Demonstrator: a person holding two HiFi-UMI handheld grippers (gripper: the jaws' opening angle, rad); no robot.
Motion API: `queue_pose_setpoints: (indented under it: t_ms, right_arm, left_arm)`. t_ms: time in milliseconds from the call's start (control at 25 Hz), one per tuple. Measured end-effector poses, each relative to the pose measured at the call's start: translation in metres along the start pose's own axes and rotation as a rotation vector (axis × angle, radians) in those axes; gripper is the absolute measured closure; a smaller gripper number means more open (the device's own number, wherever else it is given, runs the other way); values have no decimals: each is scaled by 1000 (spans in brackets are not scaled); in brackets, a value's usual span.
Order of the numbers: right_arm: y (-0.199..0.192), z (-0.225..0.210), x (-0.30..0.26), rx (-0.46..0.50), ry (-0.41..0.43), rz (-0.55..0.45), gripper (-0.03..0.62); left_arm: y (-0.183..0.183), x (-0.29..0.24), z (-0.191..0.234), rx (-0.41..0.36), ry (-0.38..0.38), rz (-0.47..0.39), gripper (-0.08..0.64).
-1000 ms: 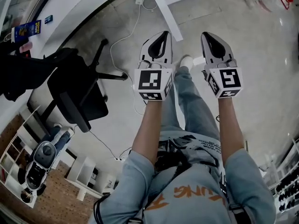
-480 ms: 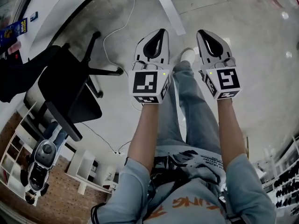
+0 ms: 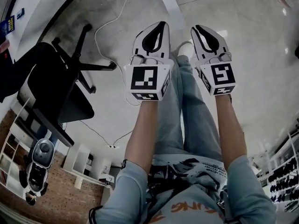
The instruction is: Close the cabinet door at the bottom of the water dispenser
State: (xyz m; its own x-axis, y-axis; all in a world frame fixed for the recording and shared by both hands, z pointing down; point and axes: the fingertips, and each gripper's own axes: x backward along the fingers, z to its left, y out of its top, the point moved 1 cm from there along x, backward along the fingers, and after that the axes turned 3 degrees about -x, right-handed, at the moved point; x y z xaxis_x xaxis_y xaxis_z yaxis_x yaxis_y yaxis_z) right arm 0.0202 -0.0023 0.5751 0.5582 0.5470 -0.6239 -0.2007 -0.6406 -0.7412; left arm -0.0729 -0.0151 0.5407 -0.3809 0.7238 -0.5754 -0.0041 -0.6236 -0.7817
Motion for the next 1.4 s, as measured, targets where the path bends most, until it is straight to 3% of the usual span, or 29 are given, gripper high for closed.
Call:
queue_pose_setpoints:
  t_ms: [120,200,560,1080,1400]
  right_arm:
    - [-16,5,-17,12,14,38,531]
    - [-25,9,-29,14,26,70,442]
    - [-50,12,-66,47,21,185,390]
    - [-83,16,-91,73,-30,313,380]
    - [-91,10,-93,22,-143,319,383]
  left_arm:
    - [-9,-5,6,-3,-4,13,540]
    - [-17,-6,11,3,1,24,540]
    - [-35,-13,25,17,-6,77,540]
    - [-43,-28,40,-8,-83,122,540]
    - [-43,-30,41,-42,-169,137,540]
